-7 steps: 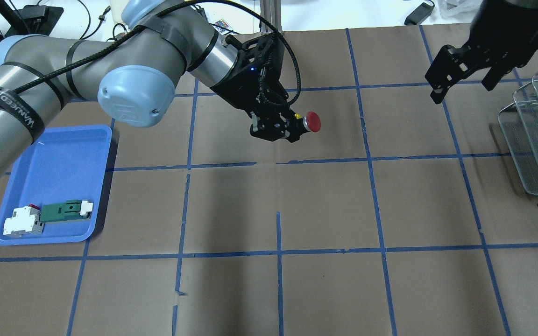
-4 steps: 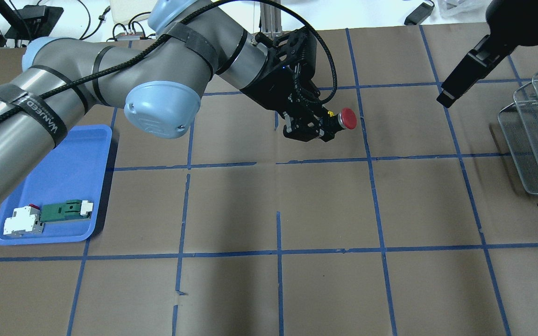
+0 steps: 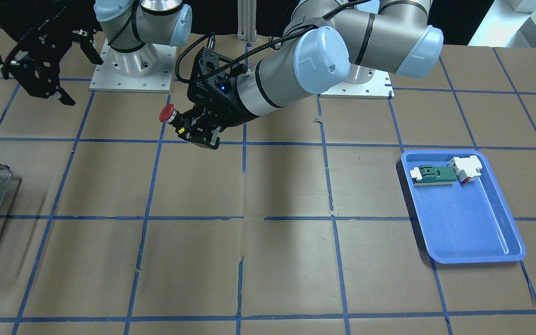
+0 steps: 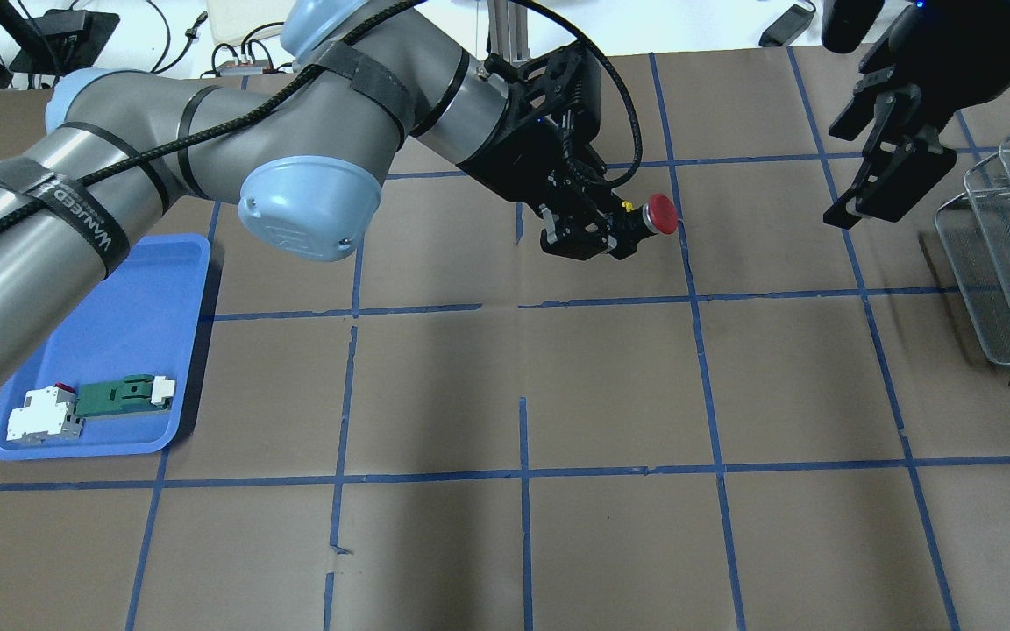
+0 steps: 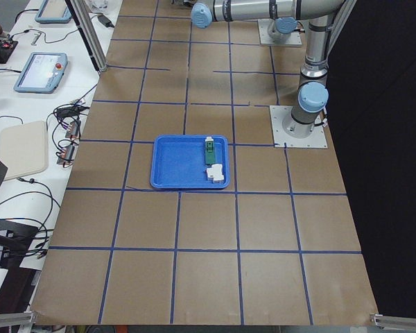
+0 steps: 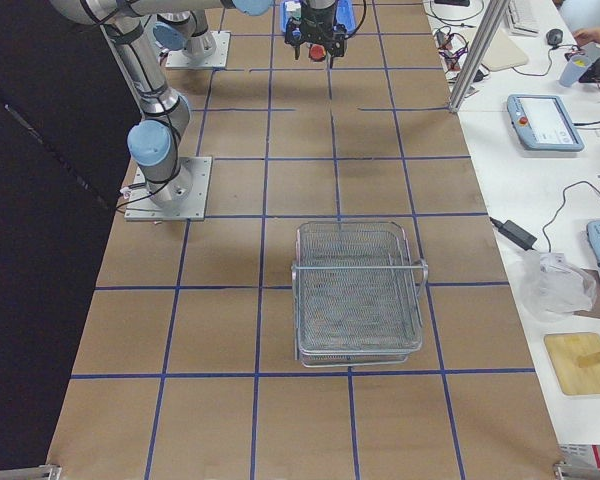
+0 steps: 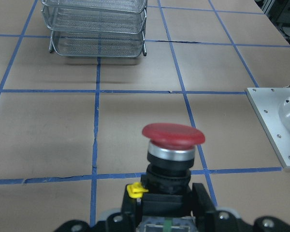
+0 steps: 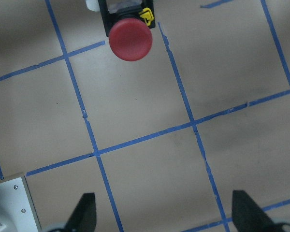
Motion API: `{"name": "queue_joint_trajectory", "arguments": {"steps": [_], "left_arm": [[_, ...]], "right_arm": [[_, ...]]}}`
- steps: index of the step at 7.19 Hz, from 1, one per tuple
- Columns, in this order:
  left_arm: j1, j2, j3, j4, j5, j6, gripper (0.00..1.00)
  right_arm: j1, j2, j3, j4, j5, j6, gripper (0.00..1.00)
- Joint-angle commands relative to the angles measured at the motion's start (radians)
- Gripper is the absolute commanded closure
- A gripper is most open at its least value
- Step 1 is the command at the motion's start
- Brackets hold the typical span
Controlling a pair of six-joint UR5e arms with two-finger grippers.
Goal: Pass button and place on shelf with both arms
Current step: 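Hold the button with the left gripper while the right gripper approaches it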
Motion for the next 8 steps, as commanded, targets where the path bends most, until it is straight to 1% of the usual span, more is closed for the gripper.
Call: {"name": "queue_joint_trajectory", "arguments": {"steps": [1,2,3,4,5,6,8], "left_arm": [[-0.002,0.004,-0.005,0.002,-0.043,0.002,1.0],[-0.002,0.01,-0.005,0.002,-0.048,0.0,1.0],[-0.005,0.005,-0.005,0.002,-0.049,-0.003,1.0],[-0.009,0.01,-0.008,0.002,-0.052,-0.004,1.0],[-0.009,0.011,-0.019,0.002,-0.103,-0.004,1.0],[-0.009,0.011,-0.019,0.002,-0.108,-0.004,1.0],[-0.009,0.028,-0.025,0.002,-0.109,0.002,1.0]], "right_arm": [[0.002,-0.002,0.011,-0.005,0.131,-0.138,0.0],[0.002,0.0,0.023,-0.008,0.2,-0.196,0.0],[0.002,0.0,0.052,-0.01,0.247,-0.284,0.0],[0.002,0.0,0.074,-0.013,0.298,-0.299,0.0],[0.002,0.001,0.077,-0.026,0.32,-0.354,0.0],[0.002,0.0,0.08,-0.017,0.341,-0.353,0.0],[0.002,-0.022,0.126,-0.028,0.341,-0.35,0.0]]}}
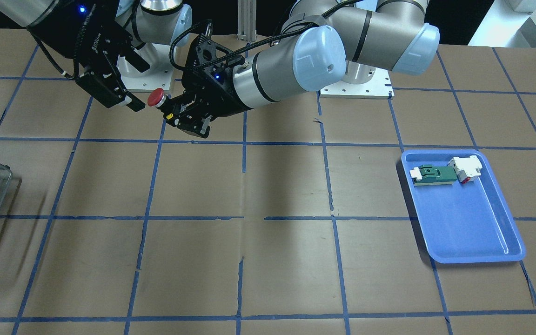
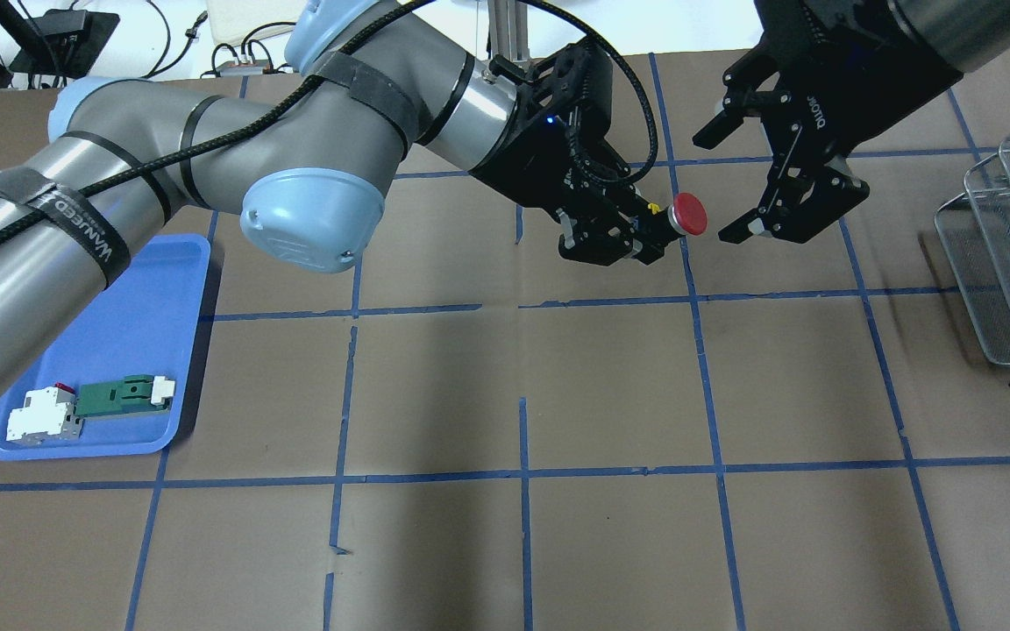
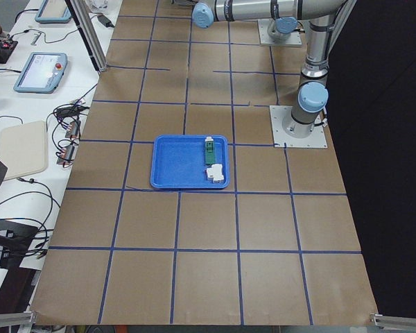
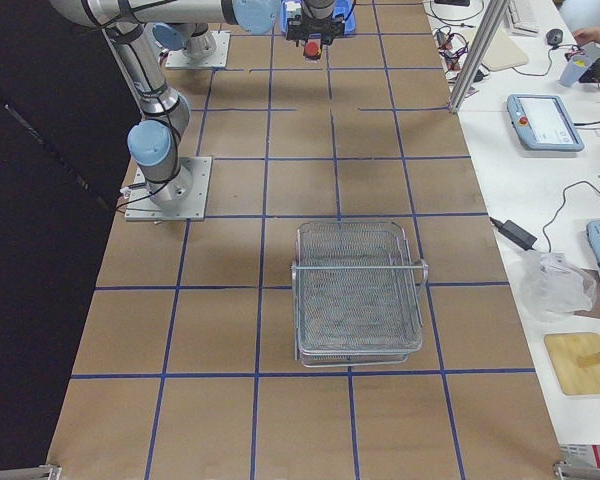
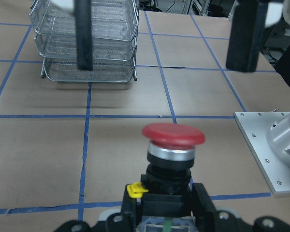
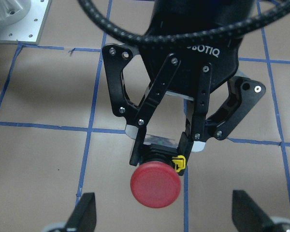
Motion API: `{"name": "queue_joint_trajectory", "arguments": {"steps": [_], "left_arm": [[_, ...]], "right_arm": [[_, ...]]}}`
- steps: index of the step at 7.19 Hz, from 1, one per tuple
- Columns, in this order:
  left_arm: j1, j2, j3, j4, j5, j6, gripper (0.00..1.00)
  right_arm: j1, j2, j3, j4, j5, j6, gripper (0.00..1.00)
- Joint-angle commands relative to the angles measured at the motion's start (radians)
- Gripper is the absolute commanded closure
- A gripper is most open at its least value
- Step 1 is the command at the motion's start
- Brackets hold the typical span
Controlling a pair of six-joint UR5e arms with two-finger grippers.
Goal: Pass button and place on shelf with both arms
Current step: 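Hold the button with the left gripper while the right gripper approaches it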
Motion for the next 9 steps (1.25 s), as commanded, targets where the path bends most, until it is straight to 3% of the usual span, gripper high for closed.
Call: {"name": "queue_joint_trajectory", "arguments": {"steps": [1,9], "left_arm": [[0.0,0.012,-0.005,0.002,-0.002,0.001,1.0],[-0.032,0.019,-0.005,0.031,0.009,-0.034,1.0]], "right_arm": [[0.0,-0.032,0.05,-0.011,0.003,0.008,0.0],[0.002,-0.045,0.089,-0.051,0.036,0.103,0.0]]}}
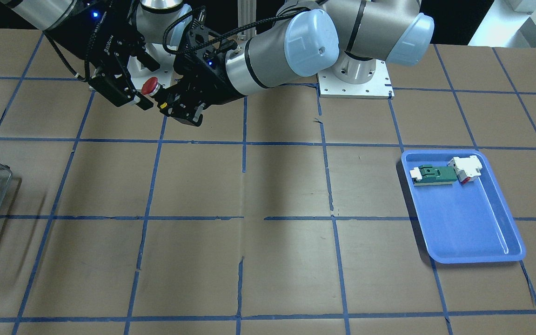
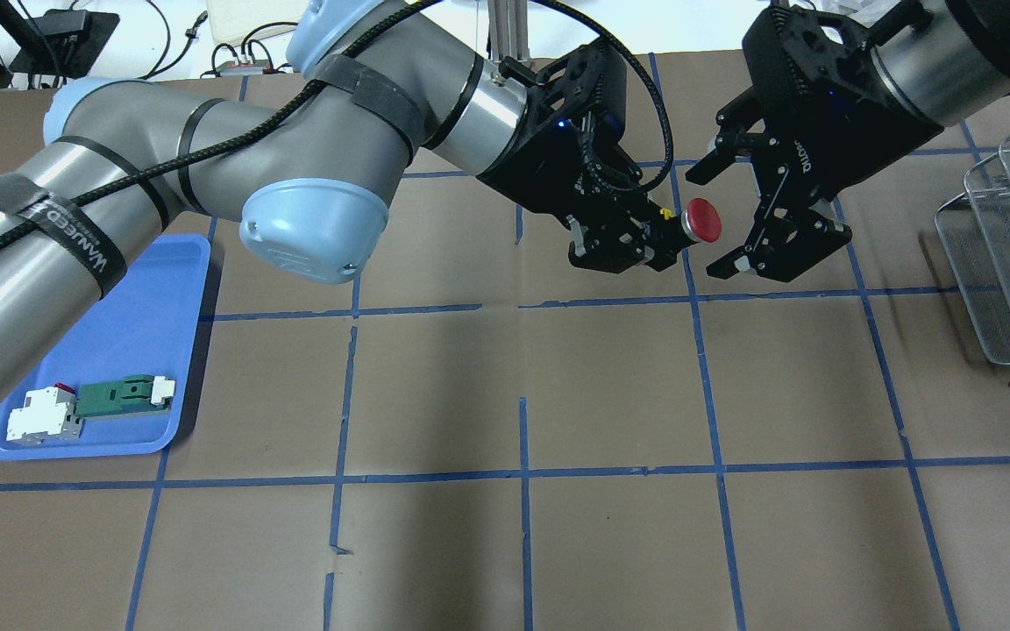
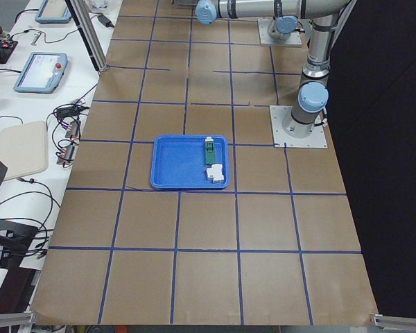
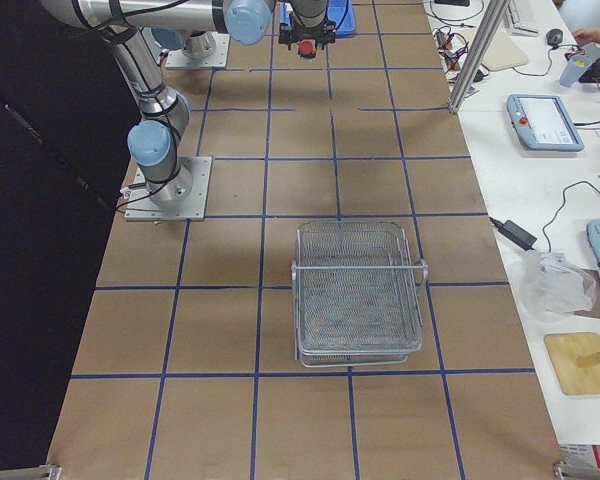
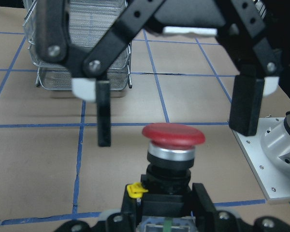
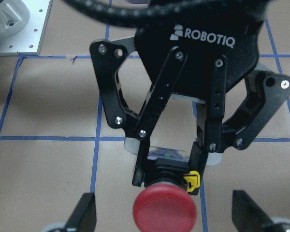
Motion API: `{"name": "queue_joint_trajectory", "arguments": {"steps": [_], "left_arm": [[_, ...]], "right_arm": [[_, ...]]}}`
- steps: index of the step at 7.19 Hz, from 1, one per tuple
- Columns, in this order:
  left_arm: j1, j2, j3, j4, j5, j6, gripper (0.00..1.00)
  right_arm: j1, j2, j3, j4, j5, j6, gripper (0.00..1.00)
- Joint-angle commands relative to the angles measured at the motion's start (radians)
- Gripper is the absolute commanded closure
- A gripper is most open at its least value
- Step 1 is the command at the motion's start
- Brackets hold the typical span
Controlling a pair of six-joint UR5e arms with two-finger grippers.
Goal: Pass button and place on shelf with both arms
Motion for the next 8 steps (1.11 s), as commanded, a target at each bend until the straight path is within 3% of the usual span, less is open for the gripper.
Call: {"name": "queue_joint_trajectory", "arguments": {"steps": [1,2,3,4,5,6,7,8], "left_arm": [[-0.004,-0.006,-0.002,0.015,-0.001,-0.012,1.0],[-0.004,0.0,0.0,0.021,-0.001,-0.012,1.0],[-0.005,0.006,0.0,0.021,0.0,-0.013,1.0],[-0.005,0.008,0.0,0.024,-0.003,-0.015,1.0],[-0.005,0.008,-0.002,0.024,-0.003,-0.013,1.0],[-0.005,0.009,-0.002,0.024,-0.005,-0.013,1.0],[-0.008,0.012,-0.002,0.024,-0.005,-0.032,1.0],[-0.01,0.012,0.0,0.028,-0.012,-0.121,0.49]], "right_arm": [[0.0,0.001,0.001,-0.003,0.008,0.02,0.09],[0.0,-0.001,-0.001,-0.004,0.0,0.017,0.26],[0.0,-0.009,-0.001,-0.006,-0.006,0.015,0.52],[0.0,-0.018,-0.001,-0.007,-0.011,0.009,0.72],[0.0,-0.018,-0.001,-0.007,-0.011,0.003,0.89],[0.0,-0.019,-0.001,-0.01,-0.011,0.003,1.0],[0.0,-0.019,-0.001,-0.033,-0.011,0.003,1.0],[0.0,-0.019,-0.001,-0.035,-0.011,0.003,1.0]]}}
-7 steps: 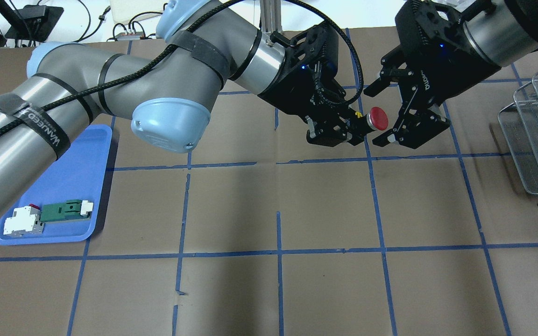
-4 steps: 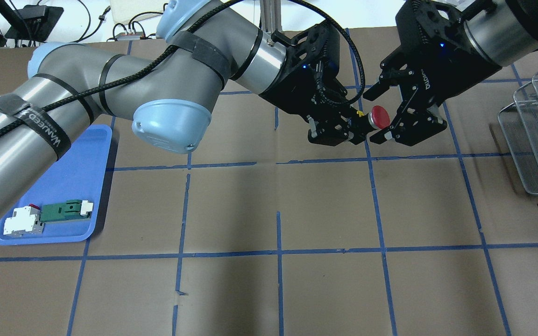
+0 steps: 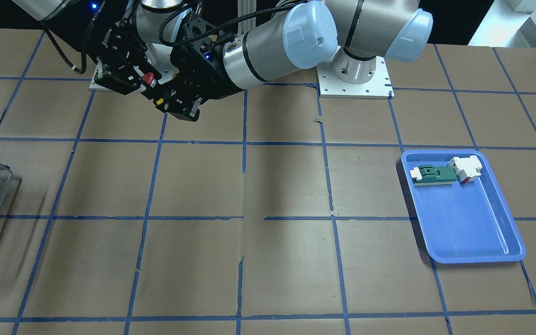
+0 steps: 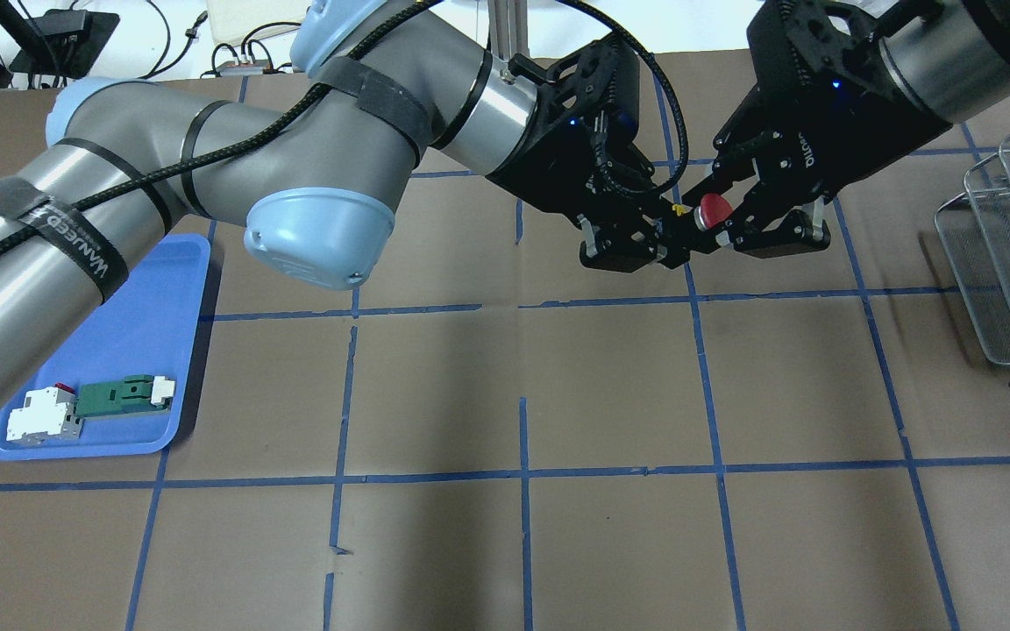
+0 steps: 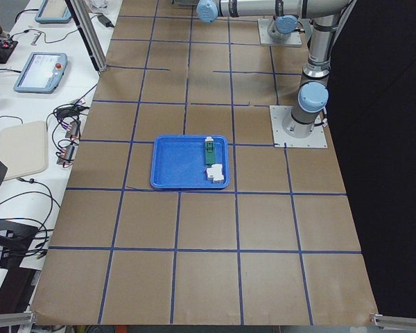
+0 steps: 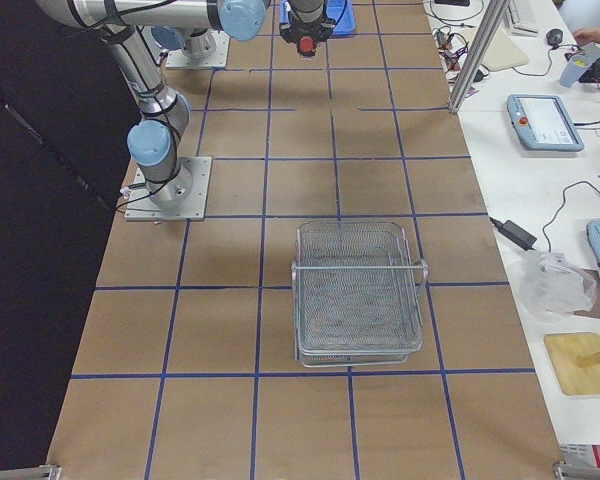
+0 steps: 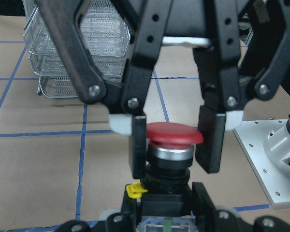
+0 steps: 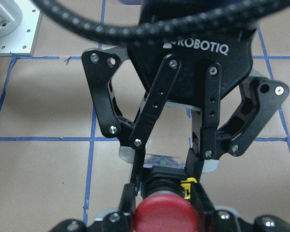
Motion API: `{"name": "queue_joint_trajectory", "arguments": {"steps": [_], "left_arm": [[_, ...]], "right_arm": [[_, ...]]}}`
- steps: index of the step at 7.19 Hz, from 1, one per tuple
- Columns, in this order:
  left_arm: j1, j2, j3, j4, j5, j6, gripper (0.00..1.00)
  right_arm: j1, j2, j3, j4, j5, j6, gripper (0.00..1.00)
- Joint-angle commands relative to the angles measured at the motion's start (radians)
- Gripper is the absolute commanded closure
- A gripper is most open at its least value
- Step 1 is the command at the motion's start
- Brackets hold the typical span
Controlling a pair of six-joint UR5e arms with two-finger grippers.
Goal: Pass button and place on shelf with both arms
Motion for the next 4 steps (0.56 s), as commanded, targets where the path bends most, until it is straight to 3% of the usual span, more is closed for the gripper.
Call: {"name": "queue_joint_trajectory", "arguments": {"steps": [1,4], "left_arm": [[-0.003,0.006,0.003,0.002,-0.004,-0.113,0.0],[0.003,0.011,0.012,0.002,0.0,-0.114,0.0]], "right_arm": [[0.0,0.0,0.0,-0.008,0.0,0.0,1.0],[0.0,0.003,0.0,-0.008,-0.006,0.0,1.0]]}}
